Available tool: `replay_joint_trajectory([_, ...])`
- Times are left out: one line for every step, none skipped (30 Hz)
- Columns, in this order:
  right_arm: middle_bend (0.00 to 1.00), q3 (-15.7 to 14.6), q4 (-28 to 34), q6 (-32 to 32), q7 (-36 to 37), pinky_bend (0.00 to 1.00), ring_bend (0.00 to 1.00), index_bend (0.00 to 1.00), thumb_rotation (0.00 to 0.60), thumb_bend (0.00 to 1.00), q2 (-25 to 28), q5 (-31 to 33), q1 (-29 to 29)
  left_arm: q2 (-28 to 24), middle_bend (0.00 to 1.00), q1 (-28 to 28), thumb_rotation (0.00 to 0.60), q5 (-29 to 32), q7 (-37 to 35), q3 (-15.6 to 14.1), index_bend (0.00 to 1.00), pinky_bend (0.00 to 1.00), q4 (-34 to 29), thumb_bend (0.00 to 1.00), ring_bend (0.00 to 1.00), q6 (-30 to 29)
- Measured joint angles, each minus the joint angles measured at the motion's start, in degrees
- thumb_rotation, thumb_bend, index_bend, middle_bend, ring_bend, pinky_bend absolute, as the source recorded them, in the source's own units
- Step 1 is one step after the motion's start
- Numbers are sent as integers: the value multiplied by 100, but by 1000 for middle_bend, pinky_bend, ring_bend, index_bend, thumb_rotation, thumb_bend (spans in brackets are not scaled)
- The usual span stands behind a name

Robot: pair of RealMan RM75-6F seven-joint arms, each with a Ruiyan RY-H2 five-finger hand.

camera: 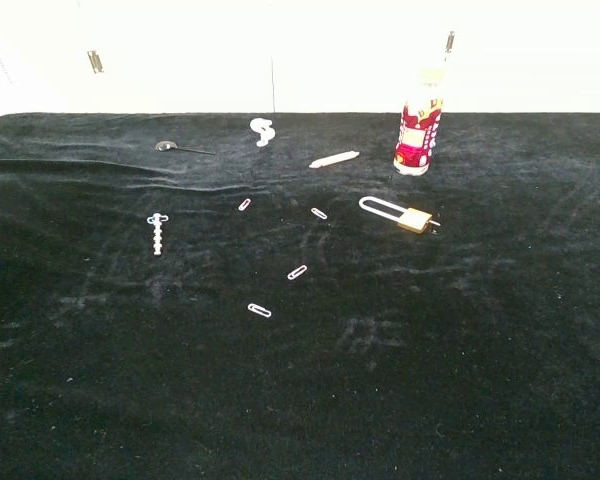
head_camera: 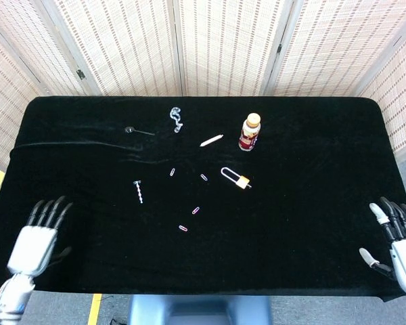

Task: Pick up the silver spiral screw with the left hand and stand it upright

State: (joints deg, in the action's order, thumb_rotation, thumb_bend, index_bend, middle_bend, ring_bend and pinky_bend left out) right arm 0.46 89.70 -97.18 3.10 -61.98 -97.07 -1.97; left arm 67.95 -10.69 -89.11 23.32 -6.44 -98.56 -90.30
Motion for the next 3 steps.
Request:
replay_joint_trajectory([0,11,15,-2,-86,0,0,0,600,228,-27,-2,0,54,0,182,600,-195,-48,-98,21,0,93,207,0,-226])
replay_joint_trajectory([0,23,21,-6,-166,0,0,0,600,227,-50,7,-2,85,0,342,600,-387,-118,-182,22,0,181,206,0,-415])
replay_joint_trajectory([0,36,29,-10,-263,0,0,0,600,227,-77,17,-4,99,0,495,600,-611,-230,-256,25,0,282,206,0,-596])
